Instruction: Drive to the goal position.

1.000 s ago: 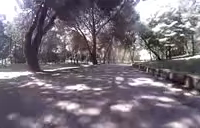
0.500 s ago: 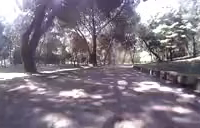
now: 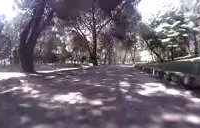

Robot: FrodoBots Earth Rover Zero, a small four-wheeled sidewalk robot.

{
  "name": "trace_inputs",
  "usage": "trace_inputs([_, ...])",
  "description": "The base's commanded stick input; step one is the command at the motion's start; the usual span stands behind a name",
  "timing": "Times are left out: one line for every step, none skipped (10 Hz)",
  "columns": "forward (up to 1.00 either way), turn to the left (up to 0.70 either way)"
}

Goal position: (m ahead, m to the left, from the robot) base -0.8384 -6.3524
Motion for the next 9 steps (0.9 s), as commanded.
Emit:
trace_inputs([0.85,0.00])
trace_inputs([0.85,0.00])
trace_inputs([0.85,0.00])
trace_inputs([0.85,0.00])
trace_inputs([0.85,0.00])
trace_inputs([0.85,0.00])
trace_inputs([0.85,0.00])
trace_inputs([0.85,0.00])
trace_inputs([0.85,0.00])
